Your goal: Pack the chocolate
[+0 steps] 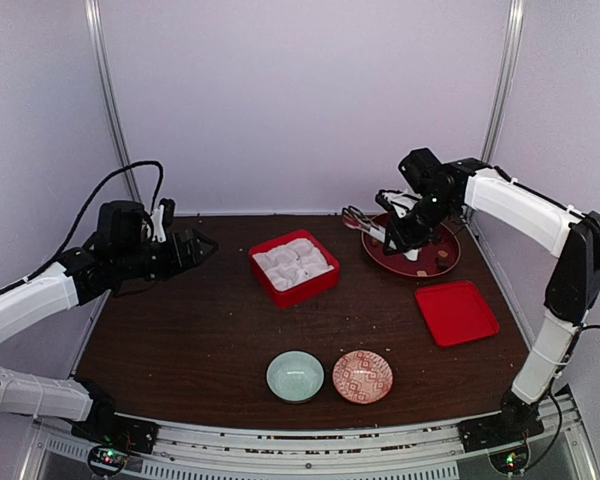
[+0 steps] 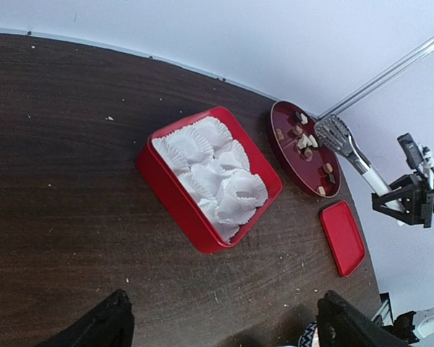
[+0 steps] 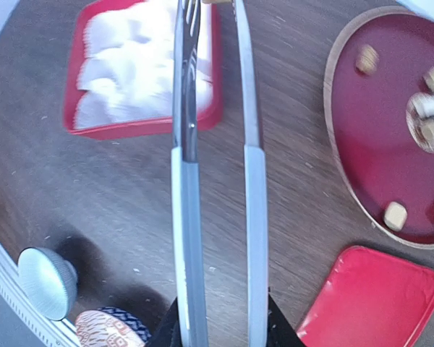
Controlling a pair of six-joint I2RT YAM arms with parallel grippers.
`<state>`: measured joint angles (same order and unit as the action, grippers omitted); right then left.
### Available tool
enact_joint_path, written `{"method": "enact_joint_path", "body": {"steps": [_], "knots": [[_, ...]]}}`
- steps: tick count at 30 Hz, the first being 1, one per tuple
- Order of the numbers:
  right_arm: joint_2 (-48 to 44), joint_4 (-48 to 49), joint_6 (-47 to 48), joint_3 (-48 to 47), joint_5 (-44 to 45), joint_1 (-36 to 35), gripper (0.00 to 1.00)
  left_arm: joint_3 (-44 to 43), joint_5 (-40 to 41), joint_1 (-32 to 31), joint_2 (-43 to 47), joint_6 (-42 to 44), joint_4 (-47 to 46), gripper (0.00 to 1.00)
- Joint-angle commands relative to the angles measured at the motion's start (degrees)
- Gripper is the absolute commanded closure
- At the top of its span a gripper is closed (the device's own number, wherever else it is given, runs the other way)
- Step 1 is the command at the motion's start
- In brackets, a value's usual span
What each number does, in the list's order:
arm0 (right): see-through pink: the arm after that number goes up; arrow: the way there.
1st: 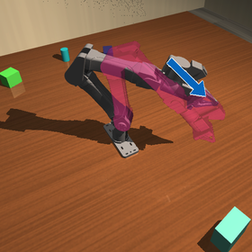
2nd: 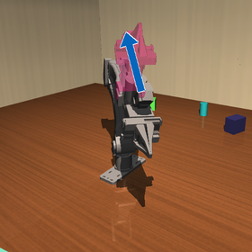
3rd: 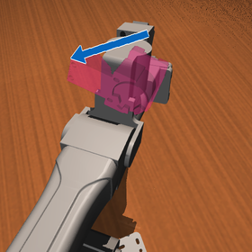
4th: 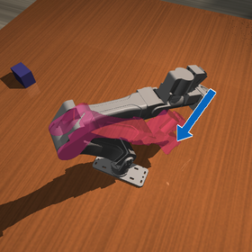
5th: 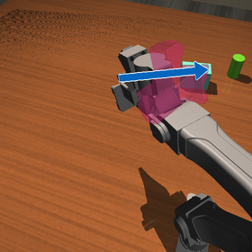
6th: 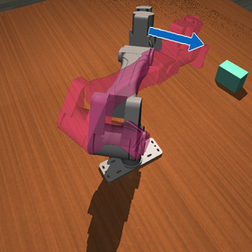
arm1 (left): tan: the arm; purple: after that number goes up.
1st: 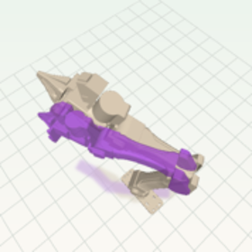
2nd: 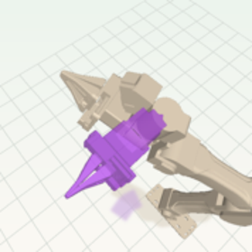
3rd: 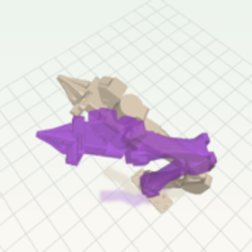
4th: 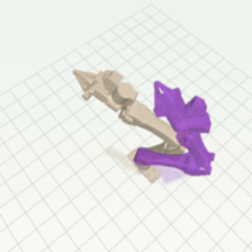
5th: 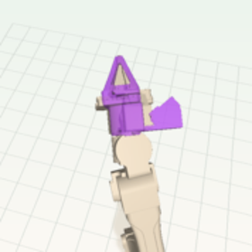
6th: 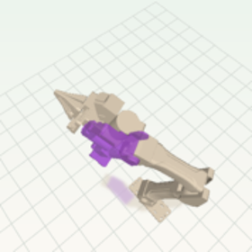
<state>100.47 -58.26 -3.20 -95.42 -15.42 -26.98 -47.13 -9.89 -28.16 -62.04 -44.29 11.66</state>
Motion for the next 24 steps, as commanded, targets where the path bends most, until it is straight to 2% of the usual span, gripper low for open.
{"method": "enact_joint_path", "body": {"steps": [1, 10, 24], "knots": [[3.36, -3.44, 2.32, -7.25, -2.07, -4.3, 0.91, 0.09, -0.48, 0.37, 1.1, 2.63, -0.77, 0.09], [15.09, -2.72, -0.43, -17.73, -1.14, -11.34, 0.91, 0.79, -0.24, 0.39, 1.48, 2.01, -1.32, 0.09], [29.03, -1.72, -3.88, -30.85, -2.95, -14.63, 0.9, 1.34, 0.03, 0.35, 1.1, 1.57, -1.96, 0.09]]}}
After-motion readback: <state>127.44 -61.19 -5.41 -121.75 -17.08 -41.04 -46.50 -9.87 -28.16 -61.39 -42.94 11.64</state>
